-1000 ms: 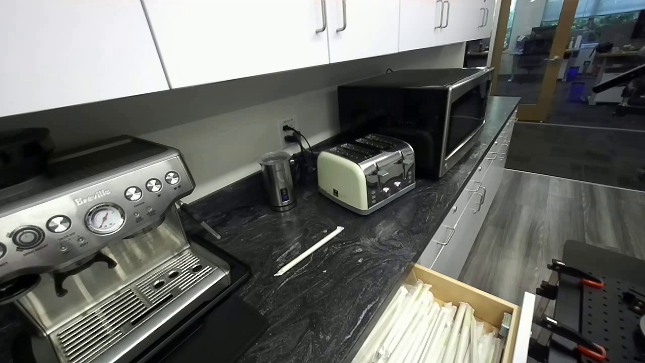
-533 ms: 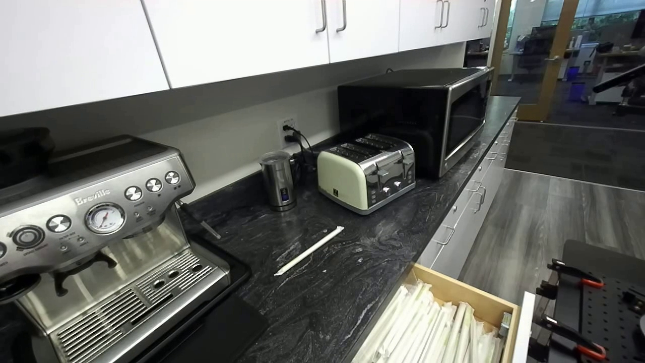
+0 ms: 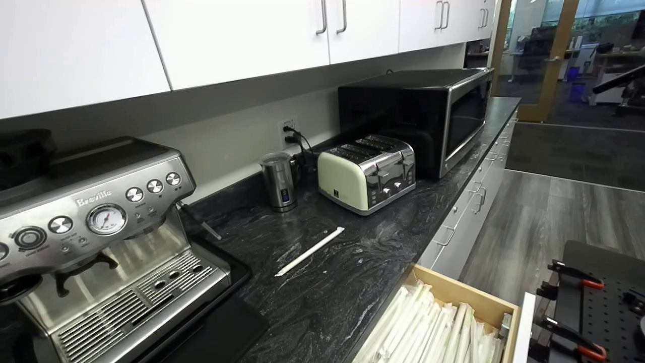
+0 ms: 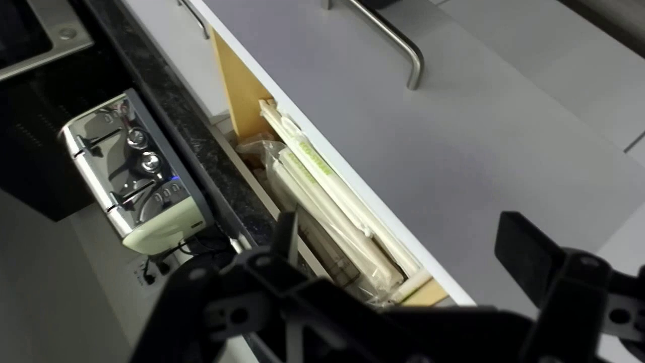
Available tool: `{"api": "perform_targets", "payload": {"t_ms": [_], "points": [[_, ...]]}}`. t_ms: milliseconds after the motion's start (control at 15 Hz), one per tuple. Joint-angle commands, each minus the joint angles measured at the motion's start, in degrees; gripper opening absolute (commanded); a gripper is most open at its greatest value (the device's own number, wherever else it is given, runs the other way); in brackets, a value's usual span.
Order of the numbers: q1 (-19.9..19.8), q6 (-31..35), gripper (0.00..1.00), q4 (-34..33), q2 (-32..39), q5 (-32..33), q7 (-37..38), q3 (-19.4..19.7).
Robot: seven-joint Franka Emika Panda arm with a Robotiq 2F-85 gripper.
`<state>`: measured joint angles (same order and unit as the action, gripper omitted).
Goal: Open the drawer
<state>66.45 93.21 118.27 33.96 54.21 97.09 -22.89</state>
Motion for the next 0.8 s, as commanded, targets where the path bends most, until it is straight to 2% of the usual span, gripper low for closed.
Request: {"api": "perform_targets", "payload": {"t_ms": [0, 267, 733], "points": [[-4.8, 8.2, 1.00, 6.5, -12.8, -2.6, -0.8, 0.1], [-10.8, 13.4, 1.00, 10.7, -24.0, -9.8, -0.4, 0.7], [-23.7, 20.4, 1.00, 17.9, -42.2, -21.4, -1.7, 3.9]]}}
